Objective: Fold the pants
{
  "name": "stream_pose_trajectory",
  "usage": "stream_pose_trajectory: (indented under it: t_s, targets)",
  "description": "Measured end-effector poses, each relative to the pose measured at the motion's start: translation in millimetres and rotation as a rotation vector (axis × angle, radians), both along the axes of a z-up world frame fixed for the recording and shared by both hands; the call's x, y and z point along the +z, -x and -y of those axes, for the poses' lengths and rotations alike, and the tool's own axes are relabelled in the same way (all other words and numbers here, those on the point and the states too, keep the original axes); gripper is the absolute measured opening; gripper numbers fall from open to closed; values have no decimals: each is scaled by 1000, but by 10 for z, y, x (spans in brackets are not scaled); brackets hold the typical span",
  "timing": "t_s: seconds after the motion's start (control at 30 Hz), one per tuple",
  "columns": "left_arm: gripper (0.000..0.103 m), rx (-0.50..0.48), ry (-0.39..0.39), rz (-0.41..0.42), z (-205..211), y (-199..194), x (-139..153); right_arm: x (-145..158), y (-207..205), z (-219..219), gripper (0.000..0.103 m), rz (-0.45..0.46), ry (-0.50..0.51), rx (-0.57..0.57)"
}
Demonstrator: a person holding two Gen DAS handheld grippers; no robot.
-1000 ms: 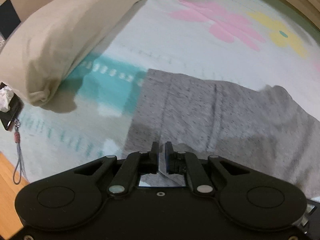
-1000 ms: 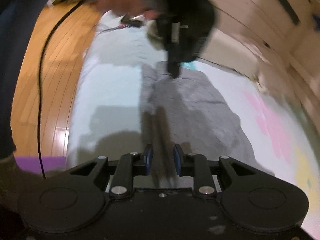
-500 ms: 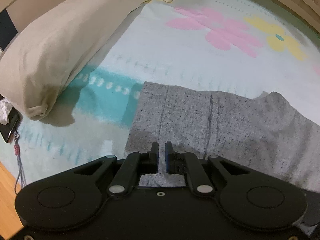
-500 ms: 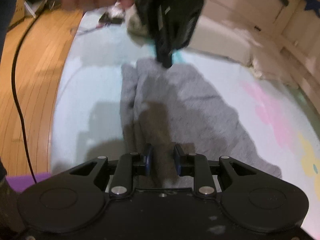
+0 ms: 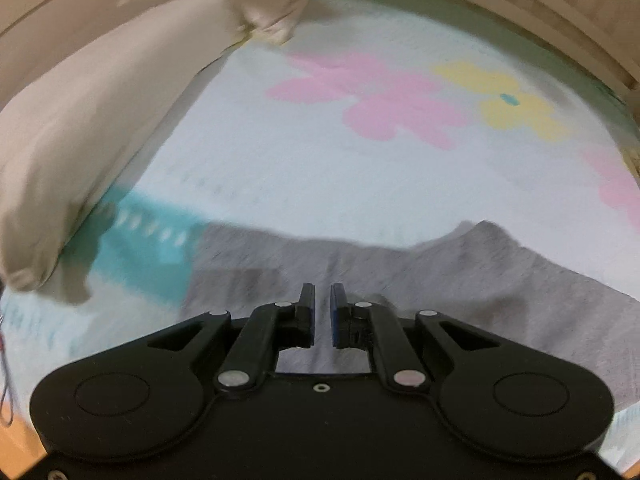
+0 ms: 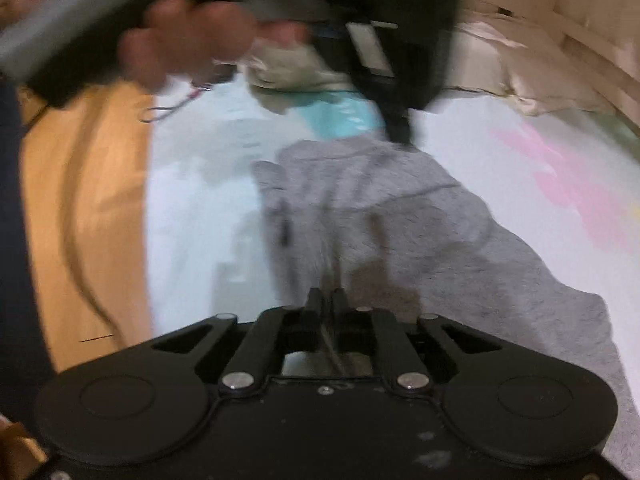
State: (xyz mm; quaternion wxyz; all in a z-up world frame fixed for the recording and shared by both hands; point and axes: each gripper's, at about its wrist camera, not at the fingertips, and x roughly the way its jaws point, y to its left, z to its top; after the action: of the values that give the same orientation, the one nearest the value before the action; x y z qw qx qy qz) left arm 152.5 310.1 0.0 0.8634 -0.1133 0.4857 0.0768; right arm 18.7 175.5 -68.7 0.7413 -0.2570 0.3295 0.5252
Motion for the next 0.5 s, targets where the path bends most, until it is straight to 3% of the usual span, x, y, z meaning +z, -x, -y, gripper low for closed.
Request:
stream_pose_trajectory:
  t_s: [0.13,0.27,0.43,0.5]
  targets:
    - [15,-81,21,-32,279,-246,-121,-82,-39,43,9,-1,24,-13]
    - [16,-134,51,-90,444,-466,-342,52,-144,227,16,-69,-24,-48]
    - [15,-134,17,-240,450,-472,-734,181,-413,714,21,-130,-65,-173]
    - [16,-138,33,-211,421,-396,-765,195,-595,955,23,-129,-81,-257]
